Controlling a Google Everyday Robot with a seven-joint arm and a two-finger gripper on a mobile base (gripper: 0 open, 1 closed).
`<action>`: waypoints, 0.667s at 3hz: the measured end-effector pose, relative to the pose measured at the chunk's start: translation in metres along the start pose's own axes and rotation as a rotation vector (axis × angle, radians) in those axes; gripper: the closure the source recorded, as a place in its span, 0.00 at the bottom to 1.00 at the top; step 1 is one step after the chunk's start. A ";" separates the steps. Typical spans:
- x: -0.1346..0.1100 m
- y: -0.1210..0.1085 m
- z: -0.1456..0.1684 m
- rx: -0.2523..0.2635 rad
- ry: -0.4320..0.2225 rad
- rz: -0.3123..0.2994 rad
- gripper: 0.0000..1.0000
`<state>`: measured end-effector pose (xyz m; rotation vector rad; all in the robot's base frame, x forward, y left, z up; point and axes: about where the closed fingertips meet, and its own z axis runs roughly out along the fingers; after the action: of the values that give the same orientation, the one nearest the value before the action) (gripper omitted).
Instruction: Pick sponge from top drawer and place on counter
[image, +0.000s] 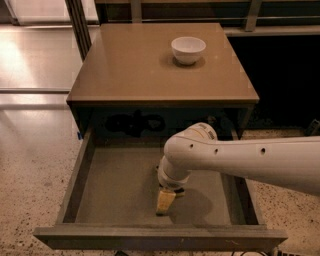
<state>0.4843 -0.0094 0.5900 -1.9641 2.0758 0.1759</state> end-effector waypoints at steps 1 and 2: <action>0.000 0.000 0.000 0.000 0.000 0.000 0.43; 0.000 0.000 0.000 0.000 0.000 0.000 0.66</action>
Offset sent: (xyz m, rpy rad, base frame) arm 0.0000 0.0000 0.0000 0.0000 0.0000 0.0000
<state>0.4842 -0.0094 0.5899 -1.9642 2.0757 0.1759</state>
